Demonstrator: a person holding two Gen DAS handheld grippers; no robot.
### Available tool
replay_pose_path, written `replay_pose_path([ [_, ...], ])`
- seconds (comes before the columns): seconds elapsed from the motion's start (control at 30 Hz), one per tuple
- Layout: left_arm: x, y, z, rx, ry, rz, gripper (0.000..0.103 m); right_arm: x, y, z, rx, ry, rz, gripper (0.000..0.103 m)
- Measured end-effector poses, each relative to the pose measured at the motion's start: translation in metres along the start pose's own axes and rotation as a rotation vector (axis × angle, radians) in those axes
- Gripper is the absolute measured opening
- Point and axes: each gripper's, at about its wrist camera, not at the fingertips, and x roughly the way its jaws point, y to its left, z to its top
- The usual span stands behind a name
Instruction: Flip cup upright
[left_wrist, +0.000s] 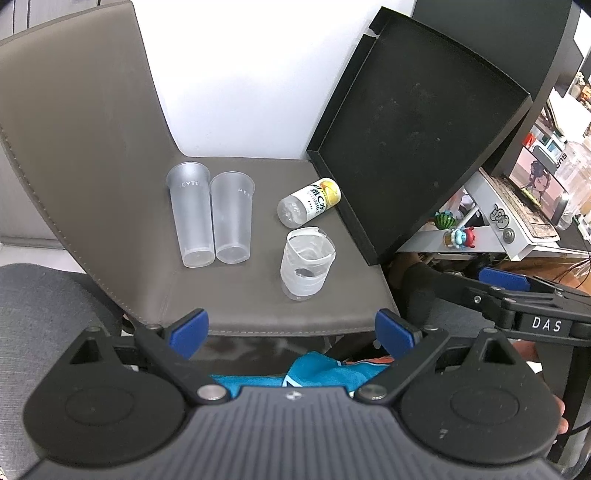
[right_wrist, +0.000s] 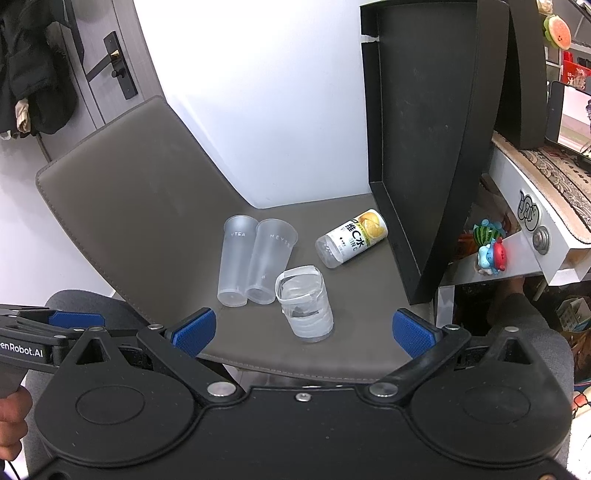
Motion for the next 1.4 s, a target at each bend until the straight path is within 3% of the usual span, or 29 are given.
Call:
replay_pose_path([
  [1.4,0.0054,0.0063,-0.0012,-0.015,0.019,0.022,0.096,0.0007,-0.0010,-0.0017,-0.015,0.017,-0.005,0.103],
])
